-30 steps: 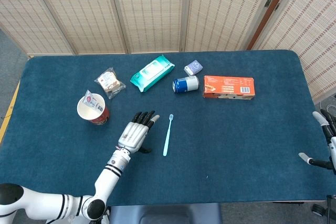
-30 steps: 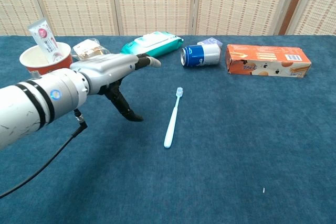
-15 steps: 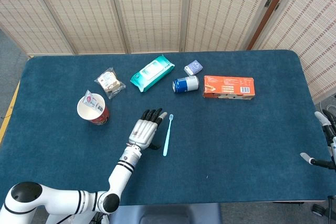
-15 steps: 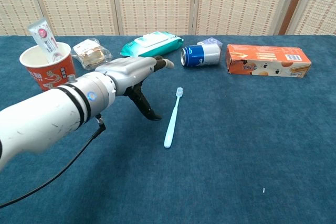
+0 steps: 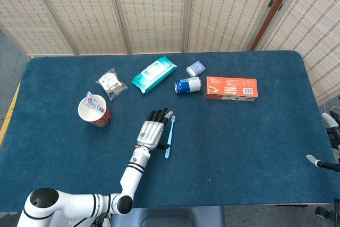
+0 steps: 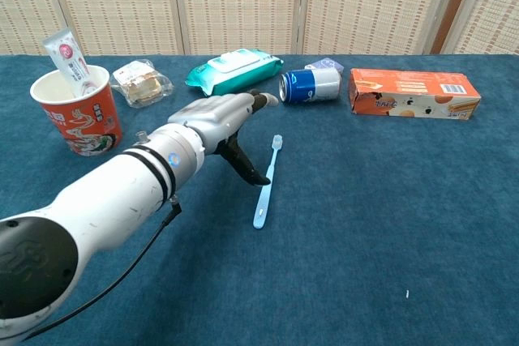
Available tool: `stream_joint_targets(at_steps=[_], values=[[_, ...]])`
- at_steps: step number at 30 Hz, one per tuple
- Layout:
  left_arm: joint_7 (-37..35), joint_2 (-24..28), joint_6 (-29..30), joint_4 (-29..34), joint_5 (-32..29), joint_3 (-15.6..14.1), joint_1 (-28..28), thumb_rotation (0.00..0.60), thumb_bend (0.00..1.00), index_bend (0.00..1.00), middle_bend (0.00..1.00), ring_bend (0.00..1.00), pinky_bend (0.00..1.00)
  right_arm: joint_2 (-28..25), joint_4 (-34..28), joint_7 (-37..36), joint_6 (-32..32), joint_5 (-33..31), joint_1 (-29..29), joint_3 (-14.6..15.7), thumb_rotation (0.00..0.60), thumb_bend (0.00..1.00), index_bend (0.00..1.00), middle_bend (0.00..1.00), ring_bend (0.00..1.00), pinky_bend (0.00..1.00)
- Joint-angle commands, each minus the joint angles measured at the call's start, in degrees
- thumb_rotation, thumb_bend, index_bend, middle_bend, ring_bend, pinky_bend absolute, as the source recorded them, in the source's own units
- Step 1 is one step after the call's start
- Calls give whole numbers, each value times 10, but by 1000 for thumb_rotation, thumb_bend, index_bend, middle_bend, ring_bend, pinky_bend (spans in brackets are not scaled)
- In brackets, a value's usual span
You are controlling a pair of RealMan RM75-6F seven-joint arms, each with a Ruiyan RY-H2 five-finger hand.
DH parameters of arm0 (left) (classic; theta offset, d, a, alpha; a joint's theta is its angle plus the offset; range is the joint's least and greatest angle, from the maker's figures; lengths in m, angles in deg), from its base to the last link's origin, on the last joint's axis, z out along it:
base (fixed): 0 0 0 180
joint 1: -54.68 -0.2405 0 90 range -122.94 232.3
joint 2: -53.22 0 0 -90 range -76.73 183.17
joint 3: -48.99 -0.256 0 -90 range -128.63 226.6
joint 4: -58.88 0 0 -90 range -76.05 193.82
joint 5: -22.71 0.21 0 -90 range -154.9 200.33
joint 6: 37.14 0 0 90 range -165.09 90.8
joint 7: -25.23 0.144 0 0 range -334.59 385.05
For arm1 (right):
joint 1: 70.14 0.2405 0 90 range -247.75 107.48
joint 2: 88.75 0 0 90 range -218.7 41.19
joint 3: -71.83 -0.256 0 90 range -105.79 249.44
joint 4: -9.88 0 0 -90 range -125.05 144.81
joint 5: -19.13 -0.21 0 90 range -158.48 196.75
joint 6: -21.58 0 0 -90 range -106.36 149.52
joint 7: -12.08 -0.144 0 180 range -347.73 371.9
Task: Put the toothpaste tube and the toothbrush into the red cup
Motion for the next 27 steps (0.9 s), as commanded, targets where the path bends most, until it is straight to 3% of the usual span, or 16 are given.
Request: stream_joint_targets(at_steps=[1,27], values=[[-2,-7,-4,-7,2,2,1,600,0,0,0,0,0,-1,0,-1,-1,-1,0,0,600,0,48,38,0,252],[1,-57,-46,-68,4,-3,-4,600,0,0,0,0,0,-5,-2,-6,3,-1,-5,-1,600,0,48,38,0,252]])
